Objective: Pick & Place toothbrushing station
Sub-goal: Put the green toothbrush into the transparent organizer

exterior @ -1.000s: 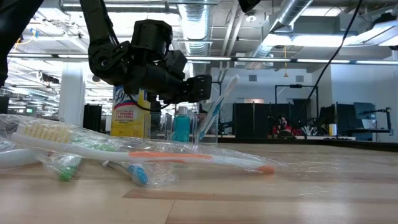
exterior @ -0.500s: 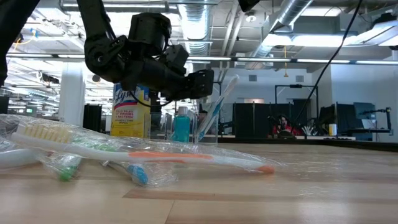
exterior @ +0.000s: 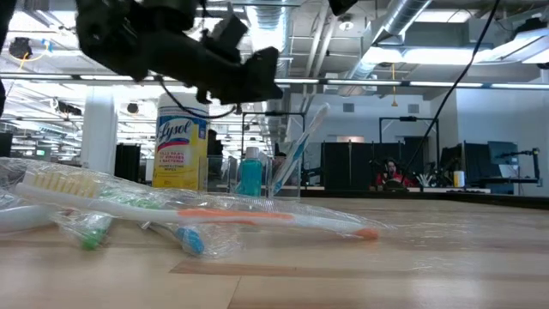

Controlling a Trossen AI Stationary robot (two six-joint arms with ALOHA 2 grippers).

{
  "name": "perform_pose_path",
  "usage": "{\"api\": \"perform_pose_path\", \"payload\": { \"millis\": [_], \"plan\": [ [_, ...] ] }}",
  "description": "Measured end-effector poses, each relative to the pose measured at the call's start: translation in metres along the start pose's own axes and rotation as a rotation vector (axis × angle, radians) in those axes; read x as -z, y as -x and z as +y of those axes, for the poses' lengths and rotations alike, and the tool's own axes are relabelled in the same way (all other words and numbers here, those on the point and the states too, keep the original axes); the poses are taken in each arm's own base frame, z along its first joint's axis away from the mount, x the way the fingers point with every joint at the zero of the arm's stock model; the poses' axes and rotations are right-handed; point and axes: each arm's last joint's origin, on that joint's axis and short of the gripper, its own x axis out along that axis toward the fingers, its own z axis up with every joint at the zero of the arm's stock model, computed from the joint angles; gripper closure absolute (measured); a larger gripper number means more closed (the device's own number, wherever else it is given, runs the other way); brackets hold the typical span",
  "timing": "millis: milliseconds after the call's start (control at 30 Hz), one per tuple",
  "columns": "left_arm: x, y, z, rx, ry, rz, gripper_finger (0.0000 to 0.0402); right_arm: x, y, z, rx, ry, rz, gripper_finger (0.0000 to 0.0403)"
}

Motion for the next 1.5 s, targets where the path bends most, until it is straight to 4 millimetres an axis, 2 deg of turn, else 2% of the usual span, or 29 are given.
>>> {"api": "perform_pose_path", "payload": {
  "millis": [333, 567, 900, 1300, 1500],
  "plan": [
    [-0.012, 0.051, 0.004, 0.406, -0.016, 0.047, 0.0224, -0.002, 0.000, 0.000, 0.002, -0.021, -0.023, 0.0291],
    [-0.009, 0.084, 0.005, 0.562, -0.013, 0.146, 0.0224, -0.002, 0.000, -0.001, 0.002, -0.043, -0.026, 0.0291],
    [-0.001, 0.121, -0.010, 0.789, -0.107, 0.246, 0.0224, -0.002, 0.000, 0.000, 0.001, -0.069, -0.024, 0.0291],
    [0.013, 0.152, -0.016, 0.847, -0.027, 0.446, 0.0230, -0.002, 0.000, 0.000, -0.002, -0.076, -0.021, 0.0291],
    [0.018, 0.166, -0.015, 0.871, -0.061, 0.506, 0.0246, -0.002, 0.000, 0.000, -0.002, -0.078, -0.021, 0.0291]
  ]
}}
